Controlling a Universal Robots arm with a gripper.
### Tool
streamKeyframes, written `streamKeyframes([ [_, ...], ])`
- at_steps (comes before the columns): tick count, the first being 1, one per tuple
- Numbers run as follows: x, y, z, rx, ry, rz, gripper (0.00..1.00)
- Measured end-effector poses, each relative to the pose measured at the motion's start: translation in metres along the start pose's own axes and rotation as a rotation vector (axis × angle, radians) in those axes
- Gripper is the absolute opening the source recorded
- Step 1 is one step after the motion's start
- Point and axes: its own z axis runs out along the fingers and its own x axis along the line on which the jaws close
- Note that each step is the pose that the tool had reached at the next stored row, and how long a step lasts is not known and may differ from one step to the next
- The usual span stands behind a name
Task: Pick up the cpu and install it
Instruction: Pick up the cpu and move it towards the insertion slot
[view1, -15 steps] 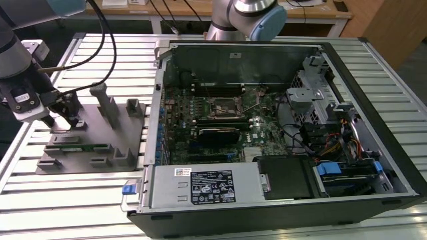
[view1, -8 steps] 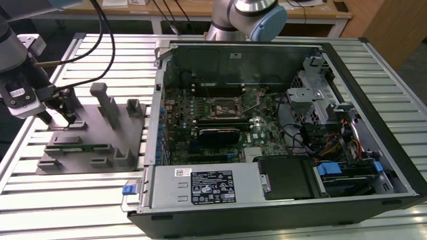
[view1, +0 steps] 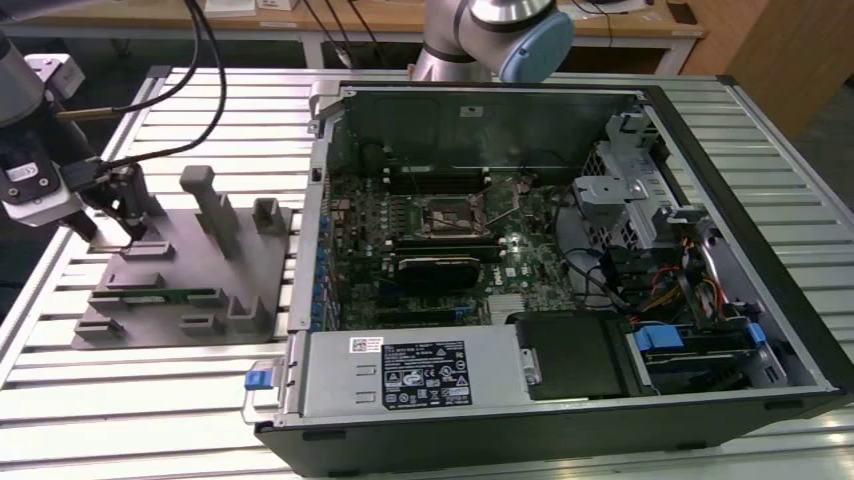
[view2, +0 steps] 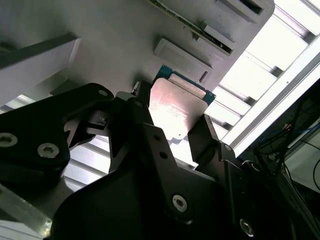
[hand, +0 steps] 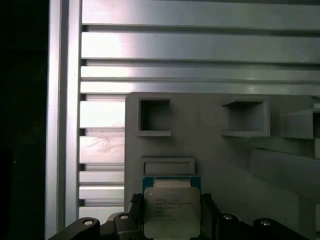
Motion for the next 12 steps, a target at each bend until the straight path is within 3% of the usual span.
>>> streamKeyframes([
  [12,-0.0010,0.0008,-0.0255,-0.0001,0.0000,0.000,0.54],
])
